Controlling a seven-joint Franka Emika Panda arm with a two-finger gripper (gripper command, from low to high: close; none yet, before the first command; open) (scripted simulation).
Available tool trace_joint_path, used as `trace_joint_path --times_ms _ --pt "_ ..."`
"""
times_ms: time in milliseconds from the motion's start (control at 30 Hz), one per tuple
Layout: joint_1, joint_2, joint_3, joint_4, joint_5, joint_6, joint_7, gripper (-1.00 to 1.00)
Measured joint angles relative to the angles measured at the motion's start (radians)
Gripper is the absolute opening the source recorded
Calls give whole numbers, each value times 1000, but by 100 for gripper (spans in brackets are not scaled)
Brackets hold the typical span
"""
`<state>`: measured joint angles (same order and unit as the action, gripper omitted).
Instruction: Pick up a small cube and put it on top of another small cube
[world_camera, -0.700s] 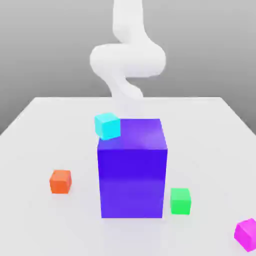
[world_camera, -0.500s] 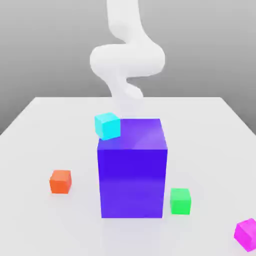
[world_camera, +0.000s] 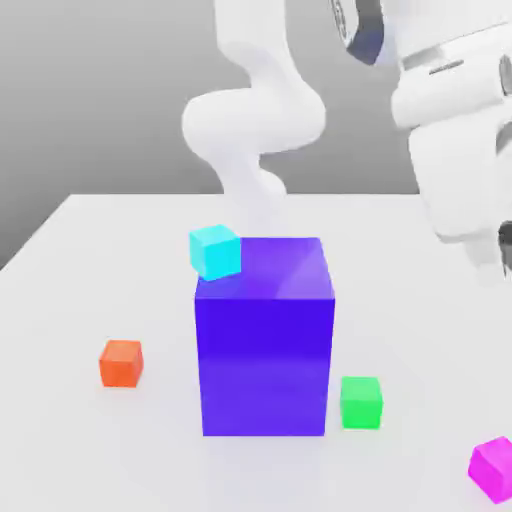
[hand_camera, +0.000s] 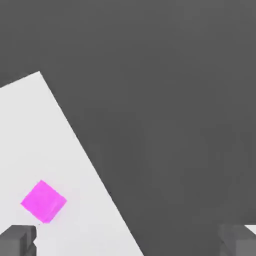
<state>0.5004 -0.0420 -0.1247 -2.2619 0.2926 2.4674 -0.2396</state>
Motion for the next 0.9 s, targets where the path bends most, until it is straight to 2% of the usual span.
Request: trace_joint_path --times_ms 200,333,500,633,667,900 --pt "52 175 37 4 -24 59 -195 0" --pt "78 283 62 5 -90 105 -291 0" --pt "129 408 66 6 -219 164 -373 0" --pt "132 549 75 33 -232 269 -394 0" --pt "130 574 78 38 -230 287 -396 -100" --pt "131 572 77 38 -231 284 -396 -100"
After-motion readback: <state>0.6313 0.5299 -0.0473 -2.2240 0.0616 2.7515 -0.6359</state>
